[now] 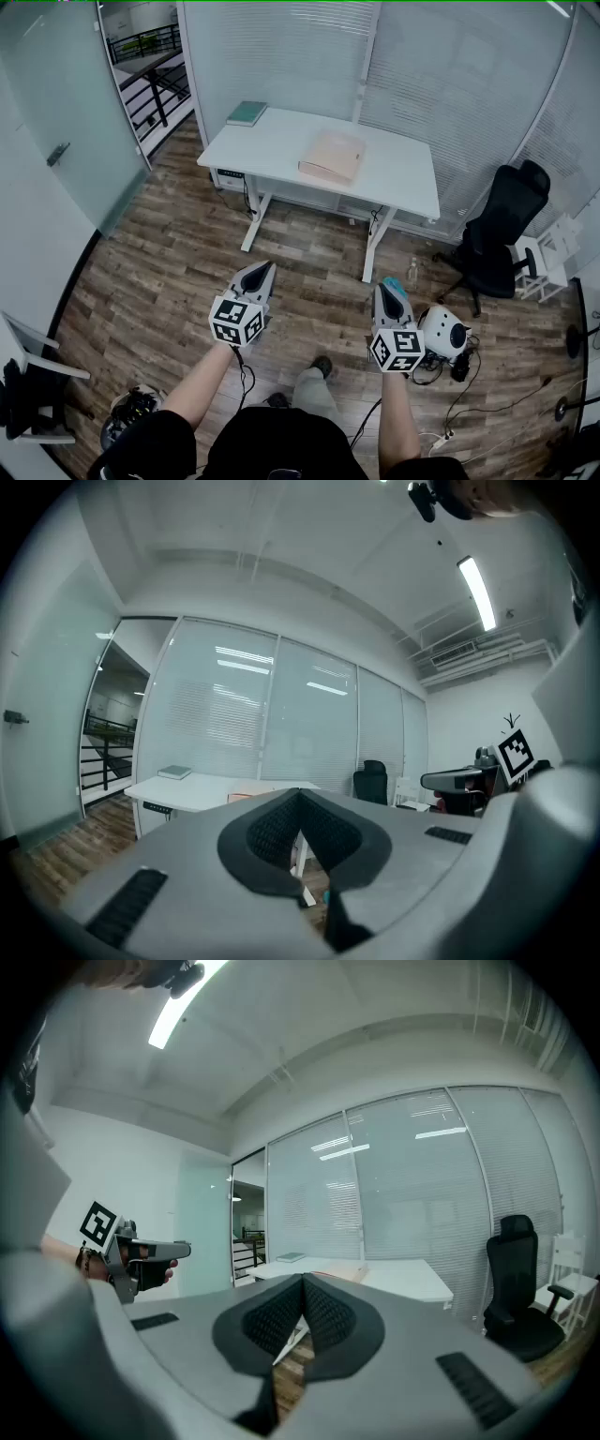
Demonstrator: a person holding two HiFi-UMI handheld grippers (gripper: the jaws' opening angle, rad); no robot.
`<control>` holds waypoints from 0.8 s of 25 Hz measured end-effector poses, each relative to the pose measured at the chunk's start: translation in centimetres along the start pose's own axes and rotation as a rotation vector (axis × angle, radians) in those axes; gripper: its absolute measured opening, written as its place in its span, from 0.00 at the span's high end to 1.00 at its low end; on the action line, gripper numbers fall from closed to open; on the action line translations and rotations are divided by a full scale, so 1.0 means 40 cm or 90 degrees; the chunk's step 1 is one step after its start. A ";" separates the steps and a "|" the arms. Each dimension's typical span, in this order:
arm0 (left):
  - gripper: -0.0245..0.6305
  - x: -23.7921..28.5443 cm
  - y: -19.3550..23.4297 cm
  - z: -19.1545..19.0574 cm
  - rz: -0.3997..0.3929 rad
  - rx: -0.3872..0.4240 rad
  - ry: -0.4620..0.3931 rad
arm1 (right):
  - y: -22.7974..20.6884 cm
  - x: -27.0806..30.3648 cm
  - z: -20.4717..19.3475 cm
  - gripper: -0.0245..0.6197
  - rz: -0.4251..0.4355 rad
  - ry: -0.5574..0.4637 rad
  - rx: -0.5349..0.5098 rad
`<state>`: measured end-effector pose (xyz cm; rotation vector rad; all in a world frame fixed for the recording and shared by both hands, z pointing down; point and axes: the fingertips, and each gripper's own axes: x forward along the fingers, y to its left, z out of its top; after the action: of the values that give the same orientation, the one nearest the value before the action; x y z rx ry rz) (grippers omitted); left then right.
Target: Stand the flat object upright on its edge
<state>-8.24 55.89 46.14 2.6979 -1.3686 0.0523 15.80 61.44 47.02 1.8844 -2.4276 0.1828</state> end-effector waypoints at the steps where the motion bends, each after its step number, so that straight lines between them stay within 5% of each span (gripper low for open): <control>1: 0.93 0.003 0.004 0.000 0.001 0.000 0.000 | 0.001 0.006 -0.003 0.93 0.001 0.000 0.001; 20: 0.93 0.259 0.083 -0.008 0.007 -0.007 0.016 | -0.135 0.242 -0.011 0.93 0.022 0.024 -0.005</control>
<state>-4.77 45.65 47.61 2.6722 -1.3726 0.0785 18.61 50.89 48.93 1.8199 -2.4325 0.2081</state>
